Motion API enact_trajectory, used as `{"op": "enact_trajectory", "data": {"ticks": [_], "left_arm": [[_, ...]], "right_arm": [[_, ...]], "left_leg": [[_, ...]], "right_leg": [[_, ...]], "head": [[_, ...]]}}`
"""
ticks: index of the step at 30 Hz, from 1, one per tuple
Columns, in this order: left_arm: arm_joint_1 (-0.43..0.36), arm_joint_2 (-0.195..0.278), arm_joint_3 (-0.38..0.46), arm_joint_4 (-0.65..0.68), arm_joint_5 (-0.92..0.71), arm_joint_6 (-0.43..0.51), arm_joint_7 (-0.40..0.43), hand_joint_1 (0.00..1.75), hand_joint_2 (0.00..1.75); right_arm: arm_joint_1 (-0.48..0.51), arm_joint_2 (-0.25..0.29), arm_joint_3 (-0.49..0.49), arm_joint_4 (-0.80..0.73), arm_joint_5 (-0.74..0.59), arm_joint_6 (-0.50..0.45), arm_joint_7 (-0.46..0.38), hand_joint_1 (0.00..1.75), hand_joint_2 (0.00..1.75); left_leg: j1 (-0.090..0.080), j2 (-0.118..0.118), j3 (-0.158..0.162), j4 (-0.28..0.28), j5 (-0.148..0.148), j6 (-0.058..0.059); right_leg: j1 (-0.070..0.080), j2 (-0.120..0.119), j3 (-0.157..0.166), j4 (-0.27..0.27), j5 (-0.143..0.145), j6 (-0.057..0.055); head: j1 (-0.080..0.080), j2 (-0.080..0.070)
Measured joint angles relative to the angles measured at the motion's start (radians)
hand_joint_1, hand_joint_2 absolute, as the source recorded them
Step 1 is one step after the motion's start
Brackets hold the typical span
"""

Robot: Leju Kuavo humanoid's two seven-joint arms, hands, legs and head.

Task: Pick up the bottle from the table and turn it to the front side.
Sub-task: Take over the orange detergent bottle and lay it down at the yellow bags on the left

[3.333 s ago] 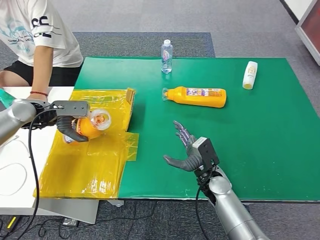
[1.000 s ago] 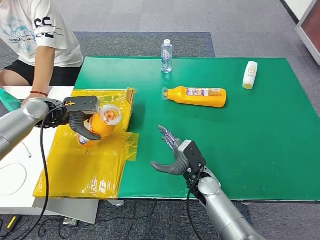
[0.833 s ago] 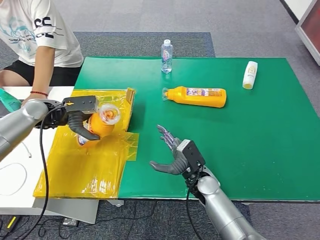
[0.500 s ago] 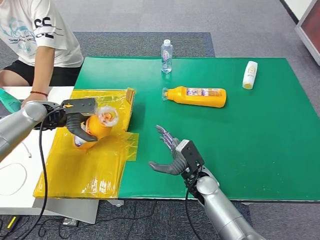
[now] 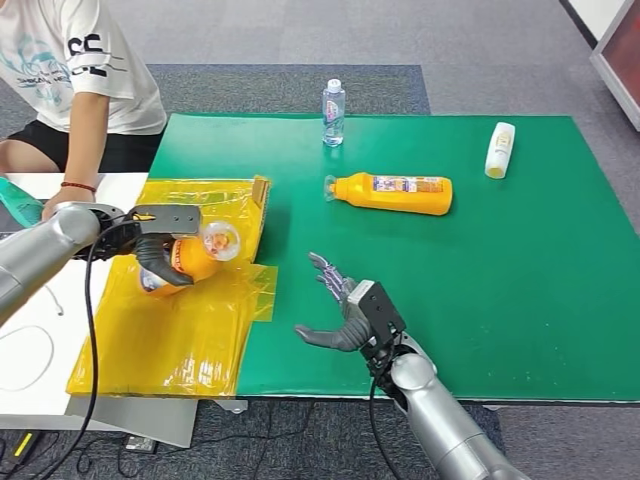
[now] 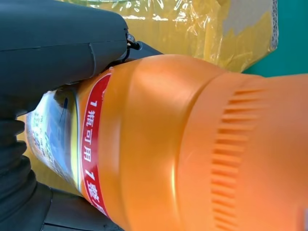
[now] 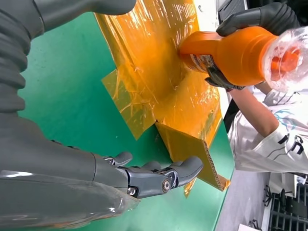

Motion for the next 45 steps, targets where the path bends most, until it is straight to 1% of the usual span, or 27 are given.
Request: {"op": "enact_trajectory", "data": {"ticks": [1, 6, 11, 24, 27, 29, 31, 33, 36, 37, 39, 41, 42, 43, 45], "left_arm": [[0.0, -0.001, -0.001, 0.001, -0.002, 0.006, -0.001, 0.0, 1.75], [0.0, -0.007, -0.001, 0.008, -0.014, 0.035, -0.018, 0.0, 1.75], [0.004, -0.01, -0.001, 0.013, -0.032, 0.047, -0.039, 0.0, 1.75], [0.015, -0.012, 0.001, 0.014, -0.053, 0.075, -0.063, 0.0, 1.75], [0.024, -0.012, 0.009, 0.013, -0.062, 0.108, -0.083, 0.0, 1.75], [0.04, -0.012, 0.027, 0.007, -0.075, 0.157, -0.119, 0.0, 1.75], [0.073, -0.013, 0.065, -0.011, -0.085, 0.229, -0.17, 0.0, 1.75], [0.131, -0.015, 0.133, -0.05, -0.107, 0.317, -0.205, 0.0, 1.75], [0.265, -0.029, 0.29, -0.151, -0.206, 0.463, -0.196, 0.0, 1.75], [0.315, -0.037, 0.348, -0.19, -0.248, 0.499, -0.186, 0.0, 1.75], [0.414, -0.059, 0.463, -0.271, -0.327, 0.542, -0.171, 0.0, 1.75], [0.508, -0.084, 0.572, -0.351, -0.391, 0.567, -0.166, 0.0, 1.75], [0.551, -0.096, 0.621, -0.388, -0.418, 0.579, -0.166, 0.0, 1.31], [0.59, -0.107, 0.663, -0.422, -0.442, 0.592, -0.167, 0.0, 0.87], [0.66, -0.131, 0.732, -0.482, -0.48, 0.616, -0.172, 0.0, 0.0]], "right_arm": [[0.0, 0.0, 0.001, 0.0, 0.0, -0.001, 0.0, 0.0, 1.75], [0.0, 0.0, 0.004, 0.0, 0.001, -0.004, 0.002, 0.0, 1.75], [0.0, 0.0, 0.004, 0.0, 0.003, -0.007, 0.005, 0.0, 1.75], [0.001, 0.0, 0.004, 0.0, 0.005, -0.012, 0.009, 0.0, 1.75], [0.001, -0.001, 0.004, 0.0, 0.005, -0.017, 0.009, 0.0, 1.75], [0.002, -0.002, 0.003, -0.002, 0.004, -0.02, 0.009, 0.0, 1.75], [0.006, -0.006, -0.003, -0.008, -0.004, -0.025, 0.005, 0.0, 1.75], [0.016, -0.015, -0.02, -0.026, -0.022, -0.028, -0.002, 0.0, 1.75], [0.048, -0.04, -0.074, -0.083, -0.046, -0.025, -0.008, 0.0, 1.75], [0.061, -0.05, -0.097, -0.108, -0.049, -0.021, -0.007, 0.0, 1.75], [0.089, -0.07, -0.148, -0.16, -0.05, -0.009, -0.003, 0.0, 1.75], [0.118, -0.089, -0.199, -0.215, -0.048, 0.008, 0.0, 0.0, 0.87], [0.132, -0.098, -0.223, -0.243, -0.048, 0.019, -0.001, 0.0, 0.44], [0.145, -0.106, -0.244, -0.269, -0.049, 0.03, -0.003, 0.0, 0.44], [0.168, -0.121, -0.281, -0.318, -0.052, 0.051, -0.008, 0.0, 1.31]], "left_leg": [[0.0, 0.0, 0.0, 0.0, 0.0, 0.0], [0.0, 0.0, 0.0, 0.0, 0.0, 0.0], [0.0, 0.0, 0.0, 0.0, 0.0, 0.0], [0.0, 0.0, 0.0, 0.0, 0.001, 0.0], [0.0, 0.0, 0.0, 0.0, 0.001, 0.0], [0.0, 0.0, 0.0, 0.0, 0.001, 0.0], [0.0, 0.0, 0.0, 0.0, 0.001, 0.0], [0.0, 0.0, 0.0, 0.0, 0.001, 0.0], [0.0, 0.0, 0.0, 0.0, 0.0, 0.0], [-0.001, 0.0, 0.0, 0.0, 0.0, 0.001], [-0.001, 0.0, 0.0, 0.0, -0.001, 0.001], [-0.001, 0.0, 0.0, 0.0, -0.002, 0.002], [-0.001, 0.0, 0.0, 0.0, -0.002, 0.002], [-0.001, 0.0, 0.0, 0.0, -0.003, 0.002], [-0.001, 0.0, 0.0, 0.0, -0.003, 0.002]], "right_leg": [[0.0, 0.0, 0.0, 0.0, 0.0, 0.0], [0.0, 0.0, 0.0, 0.0, 0.0, -0.001], [0.0, 0.0, 0.0, 0.0, 0.0, -0.001], [0.0, 0.0, 0.0, 0.0, 0.001, -0.001], [0.0, 0.0, 0.0, 0.0, 0.001, -0.001], [0.0, 0.0, 0.0, 0.0, 0.001, -0.001], [0.0, 0.0, 0.0, 0.0, 0.001, -0.001], [0.0, 0.0, 0.0, 0.0, 0.001, -0.001], [-0.001, 0.0, 0.0, -0.001, 0.0, 0.0], [-0.001, 0.0, 0.0, -0.001, 0.0, 0.0], [-0.001, 0.0, 0.0, -0.002, 0.0, 0.0], [-0.001, 0.0, 0.0, -0.002, 0.0, 0.0], [-0.002, 0.0, 0.0, -0.002, 0.0, 0.001], [-0.002, 0.0, 0.0, -0.002, 0.0, 0.001], [-0.002, 0.0, 0.0, -0.002, -0.001, 0.001]], "head": [[0.0, 0.0], [0.0, 0.0], [0.0, 0.0], [0.0, 0.0], [0.0, 0.0], [0.0, 0.0], [0.0, 0.0], [0.0, 0.0], [0.0, 0.0], [0.0, 0.0], [0.0, 0.0], [0.0, 0.0], [0.0, 0.0], [0.0, 0.0], [0.0, 0.0]]}}
